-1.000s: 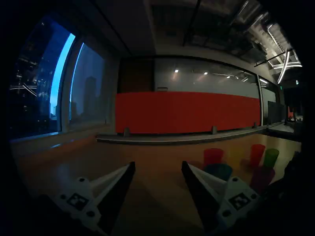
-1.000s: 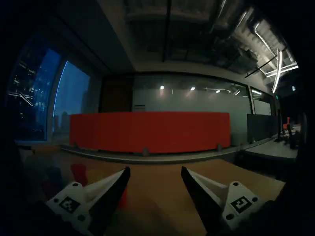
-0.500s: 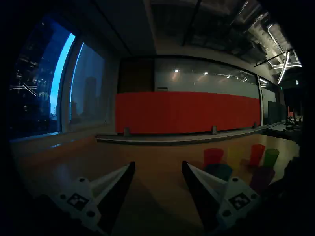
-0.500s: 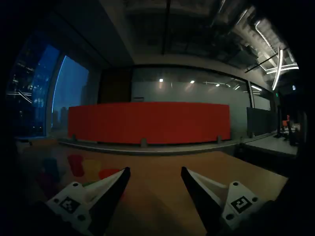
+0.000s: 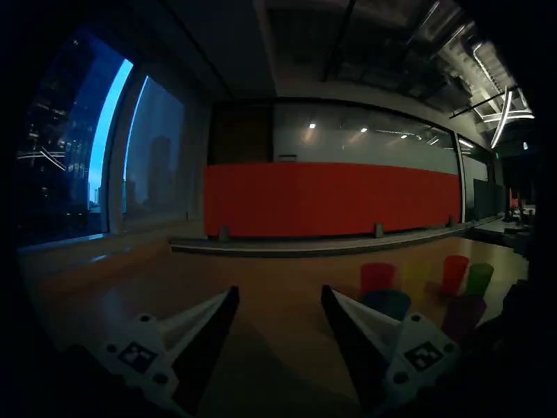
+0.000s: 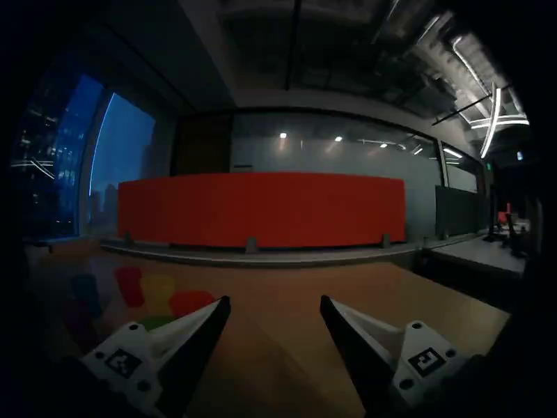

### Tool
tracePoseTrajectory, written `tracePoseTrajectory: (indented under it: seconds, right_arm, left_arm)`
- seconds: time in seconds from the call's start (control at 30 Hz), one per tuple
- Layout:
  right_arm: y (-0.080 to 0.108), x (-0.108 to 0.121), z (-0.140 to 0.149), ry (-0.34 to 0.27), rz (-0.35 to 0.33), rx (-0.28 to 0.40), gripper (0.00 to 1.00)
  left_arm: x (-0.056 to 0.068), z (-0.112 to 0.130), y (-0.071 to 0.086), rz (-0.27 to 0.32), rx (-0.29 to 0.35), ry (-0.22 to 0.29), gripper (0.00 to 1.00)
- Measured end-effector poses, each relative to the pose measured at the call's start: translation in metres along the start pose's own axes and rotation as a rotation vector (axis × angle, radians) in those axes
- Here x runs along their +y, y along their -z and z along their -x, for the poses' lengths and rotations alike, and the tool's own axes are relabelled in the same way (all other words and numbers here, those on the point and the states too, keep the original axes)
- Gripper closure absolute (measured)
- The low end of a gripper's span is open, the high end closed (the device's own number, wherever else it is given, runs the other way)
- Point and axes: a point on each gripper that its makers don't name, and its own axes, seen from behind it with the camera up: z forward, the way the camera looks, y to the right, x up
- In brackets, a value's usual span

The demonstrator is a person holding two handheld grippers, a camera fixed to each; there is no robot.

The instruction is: Pour water

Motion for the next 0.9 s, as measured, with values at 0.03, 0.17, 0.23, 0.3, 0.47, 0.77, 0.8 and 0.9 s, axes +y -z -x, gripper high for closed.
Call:
tracePoseTrajectory:
  seconds: [0.03, 0.17, 0.23, 0.3, 0.47, 0.77, 0.8, 0.9]
  right_arm:
    - [0.0001, 0.0000, -0.0001, 0.000, 0.000, 0.000, 0.00]
    - [0.0007, 0.0000, -0.0003, -0.001, 0.000, 0.000, 0.00]
    - [0.0011, -0.0003, -0.0003, 0.000, 0.000, 0.000, 0.00]
    - [0.0016, -0.0008, -0.0003, 0.000, 0.000, 0.000, 0.00]
    - [0.0036, -0.0012, -0.0006, 0.000, -0.002, 0.000, 0.00]
    - [0.0032, -0.0011, 0.0001, -0.001, 0.000, -0.002, 0.00]
    - [0.0030, -0.0012, 0.0002, -0.002, 0.000, -0.003, 0.00]
    - [0.0024, -0.0011, 0.0002, -0.002, 0.001, -0.003, 0.00]
  left_arm:
    - [0.0001, -0.0001, 0.0001, 0.000, 0.000, 0.000, 0.13]
    - [0.0003, 0.0000, 0.0004, 0.000, 0.000, 0.000, 0.13]
    - [0.0003, 0.0001, 0.0006, 0.000, 0.000, 0.000, 0.13]
    - [0.0002, 0.0000, 0.0009, 0.000, 0.000, 0.000, 0.13]
    - [-0.0005, 0.0001, 0.0007, 0.000, 0.000, 0.000, 0.13]
    - [-0.0007, 0.0001, 0.0003, 0.000, 0.000, 0.000, 0.13]
    - [-0.0006, 0.0002, 0.0003, 0.000, 0.000, 0.000, 0.13]
    - [-0.0003, 0.0001, 0.0002, 0.000, 0.000, 0.000, 0.13]
